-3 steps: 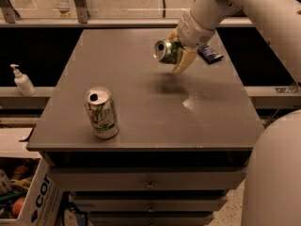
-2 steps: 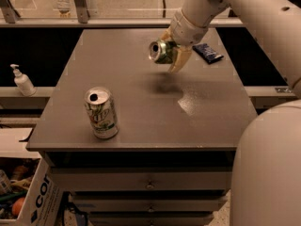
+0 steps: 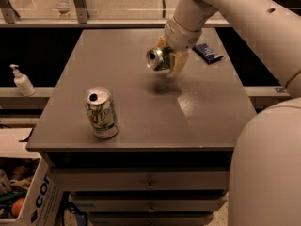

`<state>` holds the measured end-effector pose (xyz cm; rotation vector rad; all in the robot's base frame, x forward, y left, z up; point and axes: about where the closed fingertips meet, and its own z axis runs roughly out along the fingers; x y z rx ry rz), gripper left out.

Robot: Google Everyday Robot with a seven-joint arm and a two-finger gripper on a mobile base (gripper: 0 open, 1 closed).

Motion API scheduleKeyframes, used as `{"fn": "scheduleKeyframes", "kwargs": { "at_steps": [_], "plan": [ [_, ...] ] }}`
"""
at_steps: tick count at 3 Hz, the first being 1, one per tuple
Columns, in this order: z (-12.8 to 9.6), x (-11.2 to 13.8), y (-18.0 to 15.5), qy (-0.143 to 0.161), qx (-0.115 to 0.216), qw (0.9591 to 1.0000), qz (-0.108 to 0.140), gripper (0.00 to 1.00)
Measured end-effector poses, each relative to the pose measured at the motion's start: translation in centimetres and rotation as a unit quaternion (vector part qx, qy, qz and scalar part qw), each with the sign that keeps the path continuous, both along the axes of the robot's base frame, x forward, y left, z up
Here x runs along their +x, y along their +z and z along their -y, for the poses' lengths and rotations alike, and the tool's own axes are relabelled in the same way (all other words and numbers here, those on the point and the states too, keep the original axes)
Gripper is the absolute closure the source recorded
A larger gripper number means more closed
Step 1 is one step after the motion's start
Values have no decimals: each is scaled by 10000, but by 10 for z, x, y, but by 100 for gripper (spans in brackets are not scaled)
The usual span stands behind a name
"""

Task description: Knock green can over

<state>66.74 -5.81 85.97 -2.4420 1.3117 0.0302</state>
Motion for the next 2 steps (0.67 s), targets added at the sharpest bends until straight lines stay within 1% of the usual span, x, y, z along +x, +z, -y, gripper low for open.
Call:
{"fn": "scheduleKeyframes", "kwargs": {
  "at_steps": [1, 2],
  "plan": [
    [-3, -5, -11, 168, -236, 9995, 100, 100],
    [-6, -9, -22, 311, -445, 9984, 147, 100]
  ]
}}
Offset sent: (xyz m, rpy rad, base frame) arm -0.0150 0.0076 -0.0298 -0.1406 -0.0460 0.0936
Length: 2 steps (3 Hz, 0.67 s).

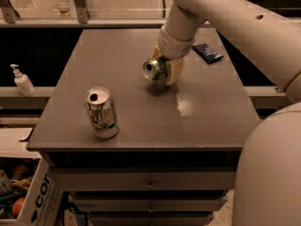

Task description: Knock green can over

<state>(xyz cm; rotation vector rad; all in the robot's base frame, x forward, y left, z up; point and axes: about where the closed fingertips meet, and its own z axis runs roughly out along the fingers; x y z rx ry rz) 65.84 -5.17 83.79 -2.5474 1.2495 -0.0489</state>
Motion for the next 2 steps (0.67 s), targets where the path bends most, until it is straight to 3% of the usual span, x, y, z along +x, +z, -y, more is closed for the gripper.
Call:
{"fn": "scheduleKeyframes", "kwargs": {
  "at_steps": [2],
  "plan": [
    [-4, -2, -3, 151, -129, 9998, 55, 59]
  ]
}}
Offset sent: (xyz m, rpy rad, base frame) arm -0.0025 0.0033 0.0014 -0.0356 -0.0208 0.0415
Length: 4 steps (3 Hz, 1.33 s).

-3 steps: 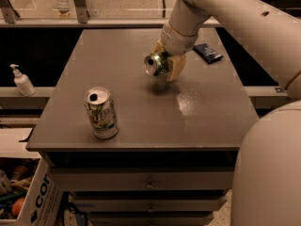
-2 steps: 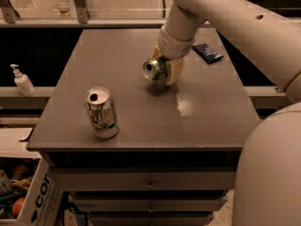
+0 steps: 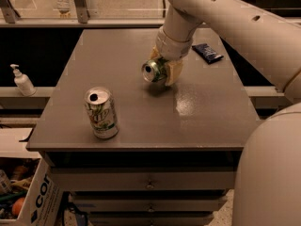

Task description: Knock green can over

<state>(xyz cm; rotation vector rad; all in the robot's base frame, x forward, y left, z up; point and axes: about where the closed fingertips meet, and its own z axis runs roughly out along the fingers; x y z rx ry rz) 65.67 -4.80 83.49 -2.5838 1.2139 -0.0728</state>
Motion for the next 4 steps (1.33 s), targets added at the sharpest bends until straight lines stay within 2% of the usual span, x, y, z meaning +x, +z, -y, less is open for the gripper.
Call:
{"fn": "scheduleKeyframes", "kwargs": {
  "at_steps": [2, 3, 4],
  "plan": [
    [1, -1, 2, 67, -11, 10000, -11, 12],
    [1, -2, 2, 106, -7, 9999, -37, 0],
    [0, -3, 3, 116, 14, 9999, -47, 0]
  ]
}}
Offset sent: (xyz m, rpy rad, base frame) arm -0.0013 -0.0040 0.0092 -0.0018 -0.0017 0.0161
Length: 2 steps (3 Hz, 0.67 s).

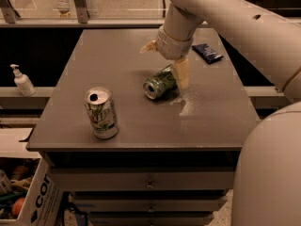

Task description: Knock green can over

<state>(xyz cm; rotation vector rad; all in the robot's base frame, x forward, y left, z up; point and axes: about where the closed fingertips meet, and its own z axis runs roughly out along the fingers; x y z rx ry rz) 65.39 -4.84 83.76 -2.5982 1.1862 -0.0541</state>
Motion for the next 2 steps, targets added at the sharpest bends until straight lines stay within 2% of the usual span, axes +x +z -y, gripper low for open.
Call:
{"fn": "scheduleKeyframes", "kwargs": {
  "at_steps": [2],
  "plan": [
    [-3, -1, 2, -39, 221, 9997, -64, 0]
  ]
}}
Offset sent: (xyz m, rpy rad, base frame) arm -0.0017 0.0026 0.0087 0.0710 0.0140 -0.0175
